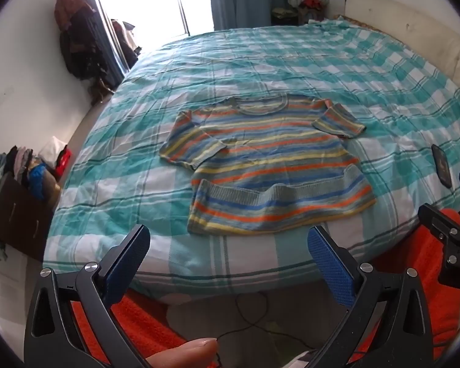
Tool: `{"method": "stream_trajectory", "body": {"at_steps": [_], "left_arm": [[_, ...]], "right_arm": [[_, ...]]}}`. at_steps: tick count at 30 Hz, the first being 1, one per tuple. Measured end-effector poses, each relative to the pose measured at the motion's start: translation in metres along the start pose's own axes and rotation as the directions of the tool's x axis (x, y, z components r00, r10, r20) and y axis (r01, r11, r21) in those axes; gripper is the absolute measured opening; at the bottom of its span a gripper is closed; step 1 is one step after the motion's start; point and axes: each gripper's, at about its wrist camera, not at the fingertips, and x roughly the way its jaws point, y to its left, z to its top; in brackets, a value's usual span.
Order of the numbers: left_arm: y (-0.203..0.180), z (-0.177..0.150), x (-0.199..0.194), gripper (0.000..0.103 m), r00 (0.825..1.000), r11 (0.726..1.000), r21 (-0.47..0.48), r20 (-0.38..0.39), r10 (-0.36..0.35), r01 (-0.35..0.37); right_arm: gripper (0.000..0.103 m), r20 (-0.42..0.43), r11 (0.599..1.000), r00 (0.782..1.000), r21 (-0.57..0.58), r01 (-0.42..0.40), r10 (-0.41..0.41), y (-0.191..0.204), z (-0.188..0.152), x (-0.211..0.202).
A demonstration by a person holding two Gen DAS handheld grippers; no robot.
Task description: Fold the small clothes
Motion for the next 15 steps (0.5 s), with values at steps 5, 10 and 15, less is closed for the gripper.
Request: {"method": "stream_trajectory", "body": {"at_steps": [5,10,15], "left_arm": [[0.003,-0.0019,-0.0014,0.103,1.0,1.0,-0.001,-0.004,-0.005,0.005],[0.0025,-0.0035,0.0026,0.103,1.0,1.0,0.004,-0.009,-0.008,0.008],[0.002,-0.0061,0.0066,0.103,1.0,1.0,0.006,-0.021,-0.012,0.012]], "right_arm": [[0.103,0.0,1.0,1.0,-0.002,0.007,-0.007,-0.0011,0.0007,0.0001],[0.103,-0.002,1.0,1.0,-0.007,0.007,-0.007,0.0001,0.0016,-0.0001],[0.103,-0.006,1.0,1.0,-0.006,0.004,-0.004,-0.0004,0.0026,0.0]]}}
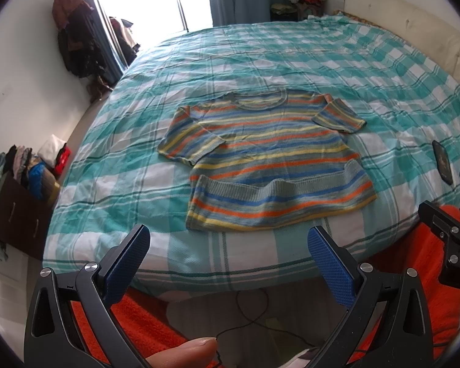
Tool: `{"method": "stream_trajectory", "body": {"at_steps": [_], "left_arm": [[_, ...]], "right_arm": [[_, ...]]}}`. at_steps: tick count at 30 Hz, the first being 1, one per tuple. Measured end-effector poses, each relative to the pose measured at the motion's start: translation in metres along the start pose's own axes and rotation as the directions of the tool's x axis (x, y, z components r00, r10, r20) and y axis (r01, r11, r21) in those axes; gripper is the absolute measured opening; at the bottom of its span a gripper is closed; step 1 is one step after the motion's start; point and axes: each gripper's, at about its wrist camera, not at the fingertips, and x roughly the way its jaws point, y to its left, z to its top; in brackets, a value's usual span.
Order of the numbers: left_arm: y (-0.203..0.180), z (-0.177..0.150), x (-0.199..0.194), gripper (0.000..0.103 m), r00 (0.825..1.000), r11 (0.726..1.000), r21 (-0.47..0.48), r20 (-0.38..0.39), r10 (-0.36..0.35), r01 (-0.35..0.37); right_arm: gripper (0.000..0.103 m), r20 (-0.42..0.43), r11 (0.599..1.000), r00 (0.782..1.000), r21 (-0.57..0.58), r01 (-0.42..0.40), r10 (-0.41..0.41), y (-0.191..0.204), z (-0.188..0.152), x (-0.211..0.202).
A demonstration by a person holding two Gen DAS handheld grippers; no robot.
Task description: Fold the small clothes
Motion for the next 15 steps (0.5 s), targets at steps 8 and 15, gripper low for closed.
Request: {"method": "stream_trajectory", "body": {"at_steps": [8,15], "left_arm": [[0.0027,-0.0005,0.0046,0.103,1.0,1.0,-0.005,-0.023,-0.002,0.002],[0.0053,-0.0006,0.0061,0.103,0.999,1.0,-0.013,-0.033,-0.008,0.008]], "right_arm": [[0.103,-0.005,1.0,1.0,0.001,0.0,0.0,0.004,-0.0063,0.007],[0.103,-0.014,1.0,1.0,0.003,-0.003,0.003,0.0024,-0.0028,0.0058]]}}
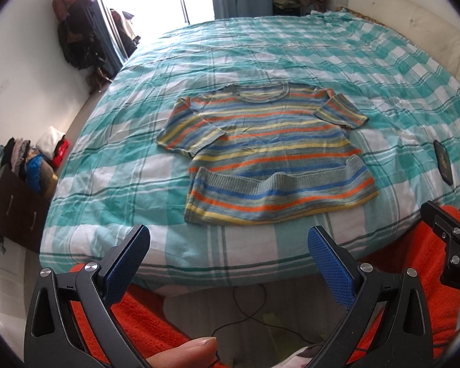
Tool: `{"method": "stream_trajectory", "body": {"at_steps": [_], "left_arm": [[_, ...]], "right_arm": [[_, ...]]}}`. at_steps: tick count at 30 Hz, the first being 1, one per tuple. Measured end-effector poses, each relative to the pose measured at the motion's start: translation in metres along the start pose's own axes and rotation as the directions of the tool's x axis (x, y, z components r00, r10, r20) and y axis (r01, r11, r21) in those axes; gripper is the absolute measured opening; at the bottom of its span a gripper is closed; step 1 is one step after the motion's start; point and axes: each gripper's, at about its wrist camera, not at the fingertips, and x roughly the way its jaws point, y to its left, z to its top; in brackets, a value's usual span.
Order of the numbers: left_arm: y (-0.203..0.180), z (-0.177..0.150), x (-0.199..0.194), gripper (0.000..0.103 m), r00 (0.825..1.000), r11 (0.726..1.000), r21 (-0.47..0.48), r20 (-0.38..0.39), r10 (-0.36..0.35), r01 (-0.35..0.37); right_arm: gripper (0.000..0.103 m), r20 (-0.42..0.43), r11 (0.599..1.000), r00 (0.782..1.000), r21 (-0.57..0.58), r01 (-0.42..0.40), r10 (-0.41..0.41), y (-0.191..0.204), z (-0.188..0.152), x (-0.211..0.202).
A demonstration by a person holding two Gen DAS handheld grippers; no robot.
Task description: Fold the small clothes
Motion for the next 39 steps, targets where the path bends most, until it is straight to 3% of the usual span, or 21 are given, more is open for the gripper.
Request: {"method": "stream_trajectory", "body": {"at_steps": [39], "left_arm": [[-0.0045,-0.0026,0.0014,0.103,0.999,0.999,0.034,-0.013,0.032,-0.032]], "right_arm": [[0.103,0.003,1.0,1.0,-0.003,-0.004,0.004,0.0046,-0.0032,-0.0009]]}}
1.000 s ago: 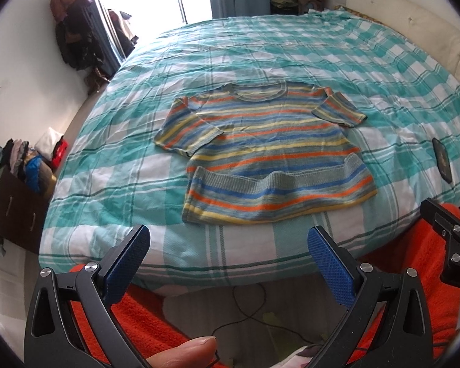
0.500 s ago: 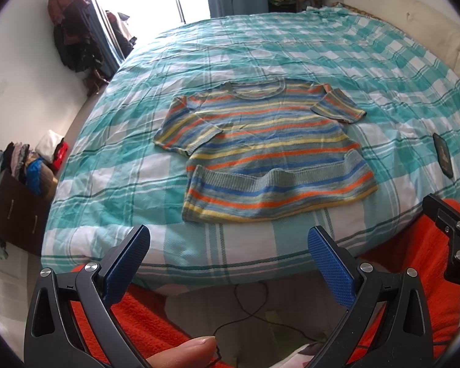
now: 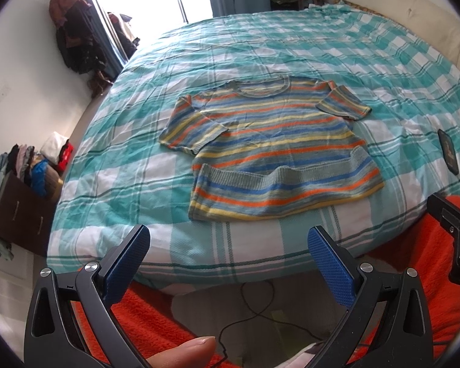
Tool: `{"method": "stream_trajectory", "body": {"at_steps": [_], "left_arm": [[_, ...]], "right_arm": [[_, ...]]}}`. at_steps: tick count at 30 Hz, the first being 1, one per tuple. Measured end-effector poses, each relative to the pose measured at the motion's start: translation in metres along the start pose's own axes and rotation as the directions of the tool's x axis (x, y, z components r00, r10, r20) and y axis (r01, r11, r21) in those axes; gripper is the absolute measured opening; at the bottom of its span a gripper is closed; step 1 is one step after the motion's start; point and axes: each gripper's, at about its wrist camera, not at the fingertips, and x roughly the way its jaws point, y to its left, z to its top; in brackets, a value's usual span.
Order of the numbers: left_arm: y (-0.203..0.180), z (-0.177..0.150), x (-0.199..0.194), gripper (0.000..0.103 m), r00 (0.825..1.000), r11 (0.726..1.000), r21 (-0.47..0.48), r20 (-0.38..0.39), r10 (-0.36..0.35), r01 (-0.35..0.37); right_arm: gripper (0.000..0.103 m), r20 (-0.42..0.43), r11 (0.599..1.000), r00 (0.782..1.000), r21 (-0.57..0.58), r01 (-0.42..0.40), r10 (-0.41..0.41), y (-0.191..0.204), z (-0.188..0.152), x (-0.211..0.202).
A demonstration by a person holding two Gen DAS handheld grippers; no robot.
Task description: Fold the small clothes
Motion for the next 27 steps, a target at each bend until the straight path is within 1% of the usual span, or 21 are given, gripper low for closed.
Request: {"method": "stream_trajectory", "body": {"at_steps": [5,7,9,11,12,14,17,18,19,20,21,23,25,26,27], "left_arm": [[0.0,-0.001,0.001,0.103,1.0,1.0,-0.001,0.002,0.0,0.0],[0.003,-0.001,0.004,0.103,1.0,1.0,-0.01,0.007,0.016,-0.016],[0.018,0.001,0.018,0.103,0.999,0.999,-0.033,-0.011,0.031,-0.032],[0.039,0.004,0.039,0.103,0.999,0.998,-0.061,-0.042,0.027,-0.029],[0.048,0.006,0.05,0.102,0.998,0.998,-0.066,-0.061,0.009,-0.013],[0.066,0.013,0.073,0.102,0.996,0.997,-0.059,-0.074,-0.057,0.053],[0.073,0.025,0.115,0.101,0.987,0.994,-0.006,-0.116,-0.112,0.112],[0.075,0.028,0.124,0.101,0.985,0.992,0.006,-0.121,-0.124,0.126],[0.073,0.032,0.138,0.1,0.982,0.99,0.022,-0.131,-0.135,0.139],[0.071,0.035,0.147,0.096,0.98,0.989,0.03,-0.14,-0.141,0.147],[0.067,0.04,0.159,0.088,0.975,0.985,0.041,-0.153,-0.161,0.169],[0.061,0.046,0.177,0.084,0.966,0.977,0.066,-0.18,-0.187,0.201],[0.052,0.05,0.196,0.079,0.963,0.975,0.103,-0.21,-0.17,0.195],[0.048,0.05,0.203,0.069,0.961,0.974,0.121,-0.226,-0.161,0.192],[0.046,0.051,0.208,0.048,0.958,0.972,0.129,-0.237,-0.161,0.195]], "right_arm": [[0.103,0.003,1.0,1.0,0.008,-0.011,0.011,-0.001,0.0,0.0],[0.103,0.022,0.999,0.999,0.026,-0.039,0.038,-0.009,0.002,0.001],[0.103,0.042,0.996,0.996,0.05,-0.077,0.075,-0.026,0.002,0.008],[0.103,0.076,0.993,0.992,0.067,-0.101,0.096,-0.047,0.003,0.016],[0.103,0.085,0.991,0.991,0.067,-0.112,0.106,-0.056,0.003,0.023],[0.103,0.072,0.987,0.987,0.062,-0.146,0.142,-0.072,0.005,0.042],[0.102,0.023,0.968,0.97,0.055,-0.243,0.242,-0.082,0.009,0.079],[0.101,0.005,0.962,0.963,0.054,-0.269,0.269,-0.083,0.011,0.091],[0.095,-0.023,0.951,0.951,0.051,-0.305,0.307,-0.082,0.016,0.108],[0.088,-0.041,0.941,0.941,0.053,-0.334,0.336,-0.081,0.018,0.121],[0.085,-0.064,0.932,0.931,0.059,-0.357,0.361,-0.079,0.021,0.135],[0.075,-0.126,0.918,0.909,0.078,-0.389,0.396,-0.076,0.028,0.168],[0.07,-0.188,0.905,0.886,0.102,-0.413,0.425,-0.071,0.033,0.2],[0.063,-0.213,0.899,0.874,0.115,-0.422,0.437,-0.069,0.034,0.213],[0.056,-0.237,0.894,0.862,0.129,-0.429,0.448,-0.068,0.034,0.224]]}}
